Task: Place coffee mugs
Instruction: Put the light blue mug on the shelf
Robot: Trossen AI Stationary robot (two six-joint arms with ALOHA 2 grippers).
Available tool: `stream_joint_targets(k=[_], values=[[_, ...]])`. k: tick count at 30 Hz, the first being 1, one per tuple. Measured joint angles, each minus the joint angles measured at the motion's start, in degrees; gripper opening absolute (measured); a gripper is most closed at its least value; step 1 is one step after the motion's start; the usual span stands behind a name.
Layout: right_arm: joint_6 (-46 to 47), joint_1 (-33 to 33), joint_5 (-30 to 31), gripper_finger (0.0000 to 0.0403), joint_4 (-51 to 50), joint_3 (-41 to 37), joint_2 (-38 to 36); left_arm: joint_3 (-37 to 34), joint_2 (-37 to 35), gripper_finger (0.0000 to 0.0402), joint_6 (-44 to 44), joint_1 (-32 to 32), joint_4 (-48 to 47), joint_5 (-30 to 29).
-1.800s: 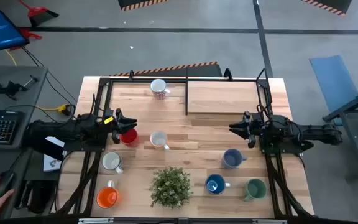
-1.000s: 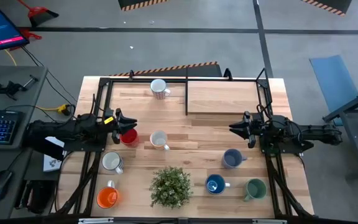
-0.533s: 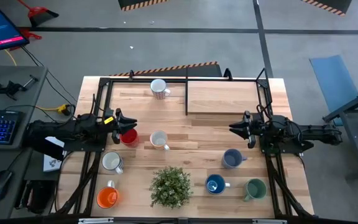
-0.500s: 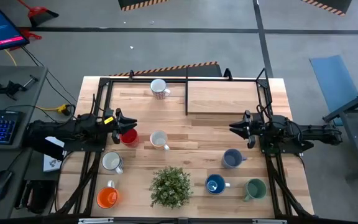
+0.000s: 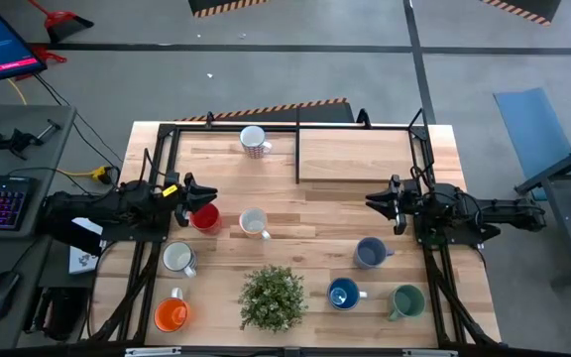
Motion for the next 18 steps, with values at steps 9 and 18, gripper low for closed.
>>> stream_joint_targets(k=[9,18], values=[[4.57,0.02,1.09,0.0085,0.40,0.00,0.01,0.00,0.00,0.0097,-7.93,0.00,0.13,-2.97],[4.85,0.02,4.34,0.0085,15.68,4.42,0.02,0.00,0.00,0.0097,-2.40,0.00,6.17,-10.48]])
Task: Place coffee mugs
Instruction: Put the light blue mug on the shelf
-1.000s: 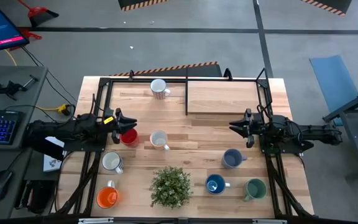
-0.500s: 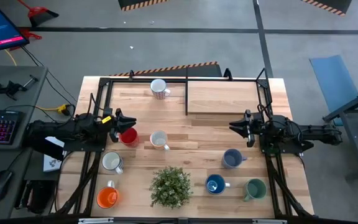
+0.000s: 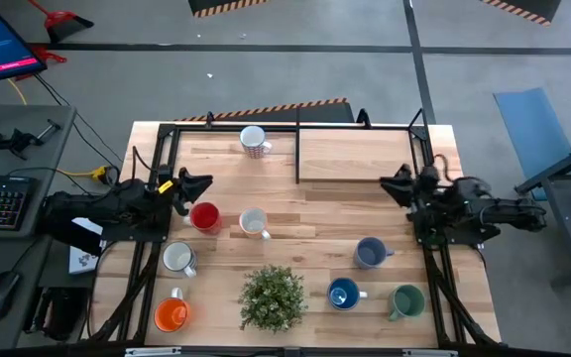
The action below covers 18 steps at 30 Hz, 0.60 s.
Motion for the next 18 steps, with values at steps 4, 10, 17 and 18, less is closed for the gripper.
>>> stream_joint_targets(k=[4,10,17,18], values=[[-0.89,0.00,0.43,0.0085,-12.14,8.05,1.46,0.00,0.00,0.0097,2.75,0.00,-0.03,-0.41],[-0.69,-0.01,6.06,0.0085,-34.43,23.41,10.53,0.00,0.00,0.0097,3.25,0.00,-0.18,-2.59],[-0.95,-0.01,5.85,0.0085,-46.76,37.42,23.75,0.00,0.00,0.0097,2.52,0.02,-0.24,-2.85],[-0.96,-0.01,5.68,0.0085,-48.08,39.05,25.46,0.00,0.00,0.0097,2.52,0.01,-0.26,-2.84]])
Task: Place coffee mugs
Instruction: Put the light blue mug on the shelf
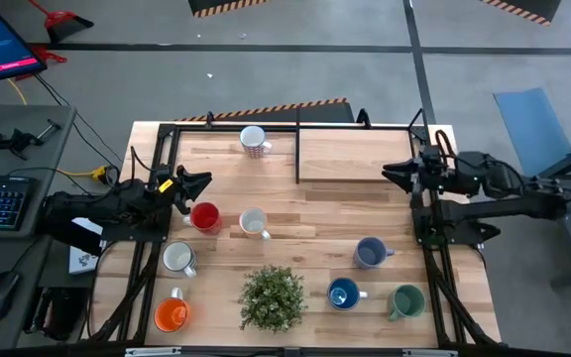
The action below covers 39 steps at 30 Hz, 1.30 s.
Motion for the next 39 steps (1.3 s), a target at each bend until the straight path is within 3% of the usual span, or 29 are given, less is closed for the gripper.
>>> stream_joint_targets(k=[11,19,30,39], values=[[-0.82,-0.01,-0.27,0.0085,-21.45,13.18,16.08,0.00,0.00,0.0097,-0.04,0.01,-0.01,0.02],[1.74,0.03,-1.16,0.0085,-26.55,13.24,22.15,0.00,0.00,0.0097,-0.07,0.01,-0.02,0.04],[-7.08,0.03,-4.39,0.0085,-27.41,13.24,33.37,0.00,0.00,0.0097,-0.09,0.01,-0.02,0.06],[-7.07,0.03,-8.42,0.0085,-31.74,13.23,34.77,0.00,0.00,0.0097,-0.09,-0.01,-0.02,0.08]])
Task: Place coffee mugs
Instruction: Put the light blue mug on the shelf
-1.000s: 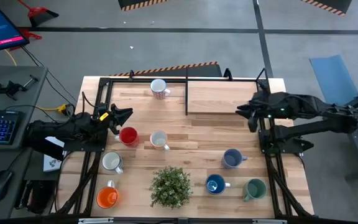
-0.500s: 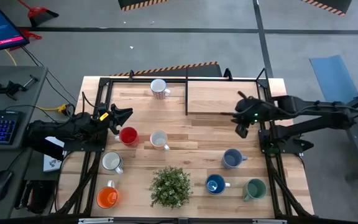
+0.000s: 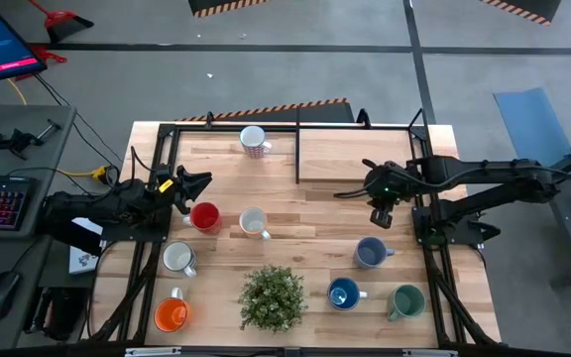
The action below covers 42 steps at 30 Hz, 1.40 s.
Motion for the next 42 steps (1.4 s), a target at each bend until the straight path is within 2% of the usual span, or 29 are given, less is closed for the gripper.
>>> stream_joint_targets(k=[5,11,16,27,32,37,42], values=[[2.00,0.02,-4.67,0.0085,-0.66,-3.88,-0.12,0.00,0.00,0.0097,0.00,0.02,0.01,-0.02],[3.27,0.15,-9.42,0.0085,3.07,-6.95,-0.15,0.00,0.00,0.0097,0.00,0.00,0.00,0.00],[3.55,4.18,-11.12,0.0085,4.55,-7.00,0.26,0.00,0.00,0.0097,0.00,0.01,0.00,0.00],[8.95,16.64,-4.74,0.0085,5.84,-7.03,3.97,0.00,0.00,0.0097,0.00,0.02,-0.04,0.00],[9.68,19.06,-4.57,0.0085,6.71,-7.03,7.40,0.00,0.00,0.0097,0.00,0.00,-0.07,0.00],[11.18,20.23,0.05,0.0085,7.72,-7.03,11.47,0.00,0.00,0.0097,0.00,0.01,-0.07,-0.01],[11.10,20.37,1.04,0.0085,9.63,-7.03,16.27,0.00,0.00,0.0097,0.00,0.00,-0.09,-0.02]])
